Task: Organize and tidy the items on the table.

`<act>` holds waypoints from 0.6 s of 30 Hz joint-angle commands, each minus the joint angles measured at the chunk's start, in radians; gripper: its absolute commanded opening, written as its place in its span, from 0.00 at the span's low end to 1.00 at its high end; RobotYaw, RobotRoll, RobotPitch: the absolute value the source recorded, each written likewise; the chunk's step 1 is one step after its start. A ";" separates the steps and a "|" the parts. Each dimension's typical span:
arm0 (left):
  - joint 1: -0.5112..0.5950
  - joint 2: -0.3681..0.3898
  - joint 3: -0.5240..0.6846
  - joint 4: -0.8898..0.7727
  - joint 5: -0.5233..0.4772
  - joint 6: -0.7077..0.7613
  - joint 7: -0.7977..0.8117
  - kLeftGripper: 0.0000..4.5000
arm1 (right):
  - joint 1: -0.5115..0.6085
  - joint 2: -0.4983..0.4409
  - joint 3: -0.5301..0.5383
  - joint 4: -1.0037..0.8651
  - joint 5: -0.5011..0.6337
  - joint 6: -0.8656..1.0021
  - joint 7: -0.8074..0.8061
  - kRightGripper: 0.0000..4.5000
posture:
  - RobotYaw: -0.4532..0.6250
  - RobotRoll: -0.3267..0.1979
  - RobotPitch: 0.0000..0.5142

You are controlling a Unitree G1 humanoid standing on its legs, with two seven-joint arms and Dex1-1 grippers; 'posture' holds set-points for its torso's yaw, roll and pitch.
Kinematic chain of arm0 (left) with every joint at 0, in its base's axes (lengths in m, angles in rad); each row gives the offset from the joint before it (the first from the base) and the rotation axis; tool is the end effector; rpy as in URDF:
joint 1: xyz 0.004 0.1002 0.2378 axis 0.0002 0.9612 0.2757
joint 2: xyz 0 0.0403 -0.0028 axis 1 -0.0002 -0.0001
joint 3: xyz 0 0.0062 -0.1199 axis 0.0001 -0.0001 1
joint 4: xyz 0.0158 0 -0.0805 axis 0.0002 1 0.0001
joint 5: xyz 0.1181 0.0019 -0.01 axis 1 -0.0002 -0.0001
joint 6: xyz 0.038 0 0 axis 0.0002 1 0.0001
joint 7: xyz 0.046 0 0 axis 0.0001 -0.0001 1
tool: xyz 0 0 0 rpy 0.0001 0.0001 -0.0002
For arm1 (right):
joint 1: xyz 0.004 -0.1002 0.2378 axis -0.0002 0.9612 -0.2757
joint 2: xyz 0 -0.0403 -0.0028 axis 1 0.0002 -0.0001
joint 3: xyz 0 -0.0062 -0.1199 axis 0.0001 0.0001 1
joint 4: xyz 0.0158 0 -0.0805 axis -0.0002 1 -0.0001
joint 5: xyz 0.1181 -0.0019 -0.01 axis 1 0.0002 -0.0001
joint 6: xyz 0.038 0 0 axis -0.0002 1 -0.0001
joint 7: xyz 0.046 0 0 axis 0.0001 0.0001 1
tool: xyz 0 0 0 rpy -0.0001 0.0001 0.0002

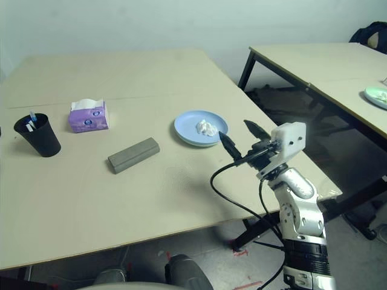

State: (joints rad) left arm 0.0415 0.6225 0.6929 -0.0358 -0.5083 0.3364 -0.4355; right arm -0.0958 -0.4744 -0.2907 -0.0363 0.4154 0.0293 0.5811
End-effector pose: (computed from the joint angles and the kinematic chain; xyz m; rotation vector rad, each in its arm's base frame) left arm 0.1665 0.3823 0.1341 0.0432 -0.0253 0.1506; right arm 0.2309 -0.2903 0.1053 -0.1088 -0.1986 0.3547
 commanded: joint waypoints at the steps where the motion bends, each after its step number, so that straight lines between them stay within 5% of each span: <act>1: 0.051 -0.034 -0.005 0.018 0.012 -0.038 -0.019 0.99 | 0.021 0.011 -0.033 0.020 -0.016 -0.027 -0.033 1.00 | 0.31 0.62 0.01; 10: 0.142 -0.056 -0.031 0.144 0.051 -0.167 -0.108 0.99 | 0.054 0.031 -0.060 0.133 -0.035 -0.095 -0.064 1.00 | 0.32 0.62 0.03; 18: 0.121 0.002 -0.027 0.216 0.068 -0.205 -0.141 0.99 | 0.047 0.070 -0.023 0.139 -0.063 -0.143 -0.077 1.00 | 0.35 0.62 0.07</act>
State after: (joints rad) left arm 0.1743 0.6077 0.6762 0.1623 -0.4606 0.1445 -0.5671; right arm -0.0447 -0.4128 -0.3327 0.1031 0.3727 -0.0963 0.5057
